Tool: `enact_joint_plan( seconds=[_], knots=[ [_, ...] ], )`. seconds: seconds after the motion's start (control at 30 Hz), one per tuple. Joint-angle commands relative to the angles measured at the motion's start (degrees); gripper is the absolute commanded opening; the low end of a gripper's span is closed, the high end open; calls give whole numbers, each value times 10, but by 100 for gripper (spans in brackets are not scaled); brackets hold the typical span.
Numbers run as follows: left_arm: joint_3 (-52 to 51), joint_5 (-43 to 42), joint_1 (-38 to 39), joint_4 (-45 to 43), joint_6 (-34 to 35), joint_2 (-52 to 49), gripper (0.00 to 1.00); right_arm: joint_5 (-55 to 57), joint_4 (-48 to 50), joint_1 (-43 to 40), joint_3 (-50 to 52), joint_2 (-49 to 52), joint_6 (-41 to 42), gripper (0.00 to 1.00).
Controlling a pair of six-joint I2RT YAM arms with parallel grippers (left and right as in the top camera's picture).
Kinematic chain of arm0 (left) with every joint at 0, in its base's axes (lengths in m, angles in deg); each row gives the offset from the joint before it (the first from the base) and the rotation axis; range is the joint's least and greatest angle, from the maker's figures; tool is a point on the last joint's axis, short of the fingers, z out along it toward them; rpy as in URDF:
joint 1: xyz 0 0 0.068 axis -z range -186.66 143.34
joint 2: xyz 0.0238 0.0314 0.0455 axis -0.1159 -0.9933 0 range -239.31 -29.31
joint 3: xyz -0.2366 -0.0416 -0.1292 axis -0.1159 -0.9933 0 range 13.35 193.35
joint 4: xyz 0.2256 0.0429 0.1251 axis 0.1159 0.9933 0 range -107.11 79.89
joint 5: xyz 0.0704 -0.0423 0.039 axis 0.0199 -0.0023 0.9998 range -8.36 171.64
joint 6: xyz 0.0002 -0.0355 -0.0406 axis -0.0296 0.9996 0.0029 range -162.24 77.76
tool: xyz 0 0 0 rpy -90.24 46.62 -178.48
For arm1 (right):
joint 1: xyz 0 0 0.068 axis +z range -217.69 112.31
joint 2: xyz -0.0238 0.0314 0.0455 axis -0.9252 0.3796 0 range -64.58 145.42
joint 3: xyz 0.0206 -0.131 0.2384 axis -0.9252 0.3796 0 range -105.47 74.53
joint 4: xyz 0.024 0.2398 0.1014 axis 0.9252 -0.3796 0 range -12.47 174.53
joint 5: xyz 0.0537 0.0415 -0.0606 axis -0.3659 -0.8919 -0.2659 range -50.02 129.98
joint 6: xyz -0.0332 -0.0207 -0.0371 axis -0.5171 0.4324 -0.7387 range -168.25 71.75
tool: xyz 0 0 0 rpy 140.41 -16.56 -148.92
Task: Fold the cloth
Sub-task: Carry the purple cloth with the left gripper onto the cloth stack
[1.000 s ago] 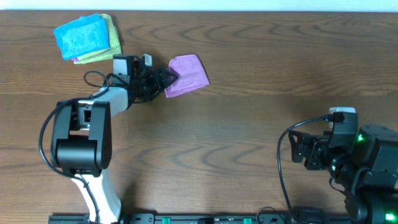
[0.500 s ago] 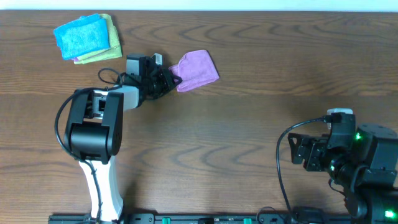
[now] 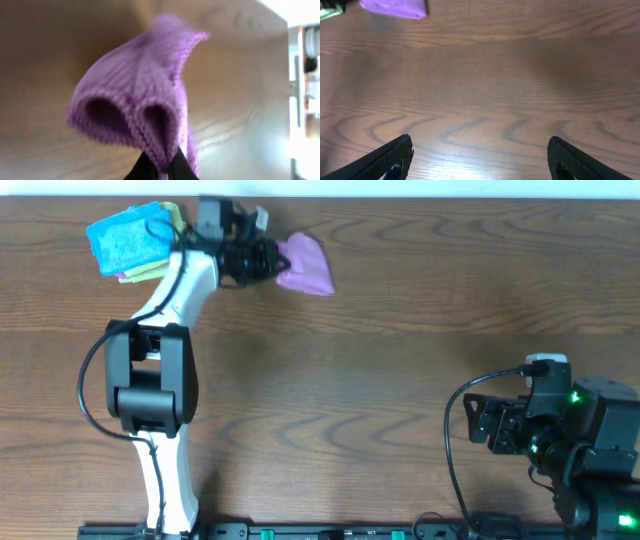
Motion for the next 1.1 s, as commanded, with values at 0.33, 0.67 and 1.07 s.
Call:
enact_joint_plan(
  seconds=[0.33, 0.67, 1.07],
  knots=[
    [252, 141, -73, 162, -184, 1, 5, 11, -1, -5, 1, 2, 0, 85],
    [268, 134, -140, 229, -208, 2, 5, 24, -1, -5, 1, 2, 0, 85],
    [321, 146, -192, 285, -236, 3, 5, 24, 4, -5, 60, 14, 12, 83]
  ],
)
